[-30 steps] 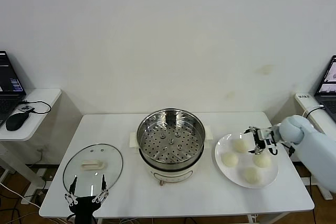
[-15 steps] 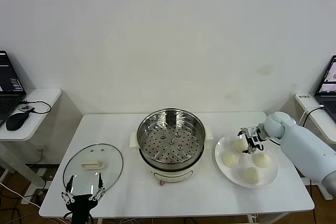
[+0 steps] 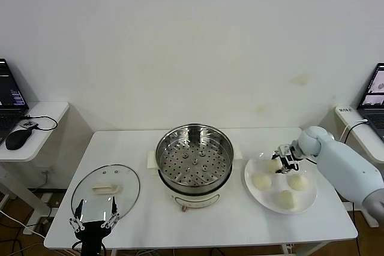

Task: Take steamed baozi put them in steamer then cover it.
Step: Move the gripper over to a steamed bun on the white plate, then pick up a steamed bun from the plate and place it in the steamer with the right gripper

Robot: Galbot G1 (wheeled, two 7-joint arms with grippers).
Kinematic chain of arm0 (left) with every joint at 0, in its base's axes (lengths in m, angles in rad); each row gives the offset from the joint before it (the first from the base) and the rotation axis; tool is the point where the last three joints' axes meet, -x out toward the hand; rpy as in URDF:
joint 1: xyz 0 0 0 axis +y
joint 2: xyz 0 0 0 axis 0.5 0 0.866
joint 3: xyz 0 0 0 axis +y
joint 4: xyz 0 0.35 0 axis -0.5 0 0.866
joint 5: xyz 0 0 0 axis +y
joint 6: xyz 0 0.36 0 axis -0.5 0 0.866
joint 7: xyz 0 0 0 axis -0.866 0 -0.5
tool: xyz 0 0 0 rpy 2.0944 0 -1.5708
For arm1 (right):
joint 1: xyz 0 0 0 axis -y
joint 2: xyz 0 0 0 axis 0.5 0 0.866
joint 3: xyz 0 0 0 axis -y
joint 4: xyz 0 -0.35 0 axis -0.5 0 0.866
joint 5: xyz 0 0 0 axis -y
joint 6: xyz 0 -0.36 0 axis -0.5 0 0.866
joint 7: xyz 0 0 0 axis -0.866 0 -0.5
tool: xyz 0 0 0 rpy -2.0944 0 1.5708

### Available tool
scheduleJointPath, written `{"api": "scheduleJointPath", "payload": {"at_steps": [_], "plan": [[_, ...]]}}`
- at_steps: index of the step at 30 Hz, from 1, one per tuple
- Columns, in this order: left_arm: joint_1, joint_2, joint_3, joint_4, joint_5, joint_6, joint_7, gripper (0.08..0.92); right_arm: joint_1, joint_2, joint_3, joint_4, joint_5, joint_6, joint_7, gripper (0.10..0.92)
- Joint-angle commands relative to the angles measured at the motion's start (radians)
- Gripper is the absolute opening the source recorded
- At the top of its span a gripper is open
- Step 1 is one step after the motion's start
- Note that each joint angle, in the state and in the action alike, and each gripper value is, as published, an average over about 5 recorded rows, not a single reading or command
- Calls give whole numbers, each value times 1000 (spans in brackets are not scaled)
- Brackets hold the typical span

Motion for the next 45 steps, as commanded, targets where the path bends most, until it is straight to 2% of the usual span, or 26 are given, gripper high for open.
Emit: {"api": "scheduleJointPath", "payload": {"at_steps": [1, 6, 10, 16, 23, 28, 34, 45], "plan": [[-1, 1, 4, -3, -2, 1, 0, 823, 124, -141, -127, 210, 163, -31, -17, 601], [-1, 6, 11, -10, -4, 1, 0, 823, 315, -240, -244, 337, 308, -63, -30, 608], [-3, 8, 14, -19, -9, 1, 0, 823, 513, -227, -384, 382, 392, -50, -15, 611], [-9, 10, 9, -25, -22, 2, 0, 823, 724, -66, -557, 392, 471, -24, 24, 611], [-13, 14, -12, -24, -37, 2, 1, 823, 768, 149, -640, 346, 510, 41, 75, 611], [-22, 14, -25, -17, -42, 2, 1, 823, 749, 292, -689, 295, 471, 121, 107, 611], [-27, 13, -40, -17, -44, 3, 2, 823, 679, 412, -721, 213, 311, 222, 137, 611], [-31, 12, -53, -7, -51, 3, 0, 823, 595, 470, -744, 117, 165, 339, 164, 611]]}}
